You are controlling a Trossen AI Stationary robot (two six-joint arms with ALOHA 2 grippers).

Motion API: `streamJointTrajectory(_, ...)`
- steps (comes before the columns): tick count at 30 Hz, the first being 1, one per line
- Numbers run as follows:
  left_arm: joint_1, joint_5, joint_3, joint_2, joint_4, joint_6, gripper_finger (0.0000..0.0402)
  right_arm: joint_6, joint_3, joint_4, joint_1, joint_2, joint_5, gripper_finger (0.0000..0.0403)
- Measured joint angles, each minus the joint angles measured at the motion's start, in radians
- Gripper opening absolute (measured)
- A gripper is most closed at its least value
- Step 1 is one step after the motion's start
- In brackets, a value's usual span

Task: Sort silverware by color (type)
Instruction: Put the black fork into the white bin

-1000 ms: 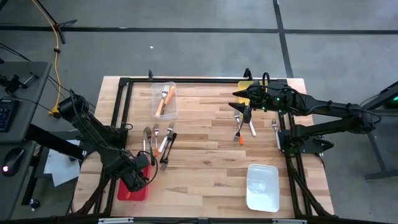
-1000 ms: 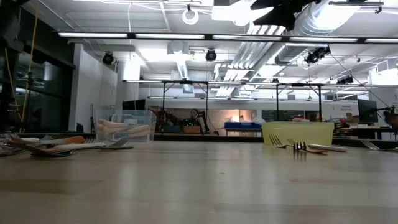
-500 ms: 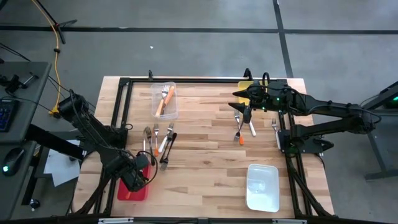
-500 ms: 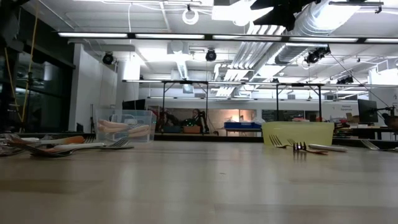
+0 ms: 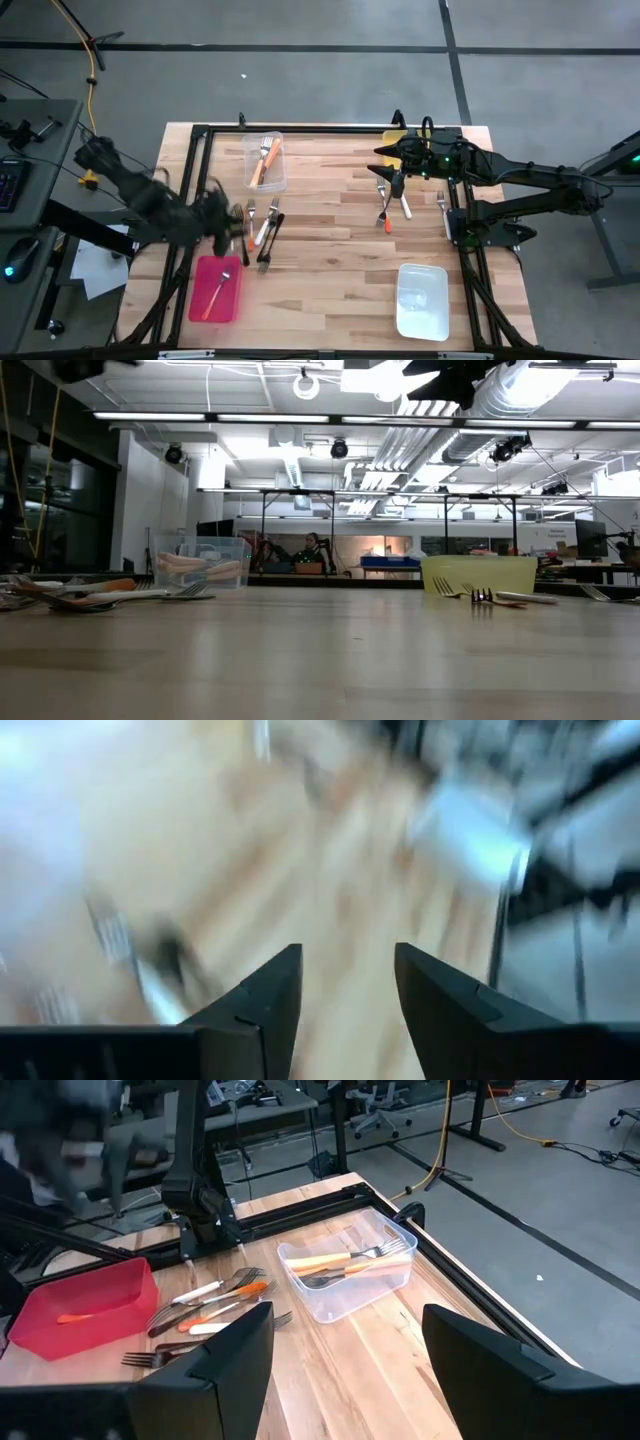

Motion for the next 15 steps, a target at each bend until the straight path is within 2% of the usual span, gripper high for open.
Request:
streamJointTrajectory(3,0.102,-0.075,-0.002,-0.076,0.121,0.233,0.0152,0.004,0.0,0.0,0.0,0.0,0.0,0.024)
streamJointTrajectory(7,0.25,-0.069,-0.003,-0.121,0.26,0.5,0.0152,0.004,0.0,0.022,0.0,0.0,0.0,0.024)
streamJointTrajectory(11,0.378,0.03,-0.004,-0.126,0.384,0.71,0.0152,0.005,0.0,0.052,0.0,0.0,0.0,0.024)
streamJointTrajectory(15,0.479,0.171,-0.037,-0.104,0.537,0.82,0.0152,0.006,0.0,0.073,0.0,0.0,0.0,0.024)
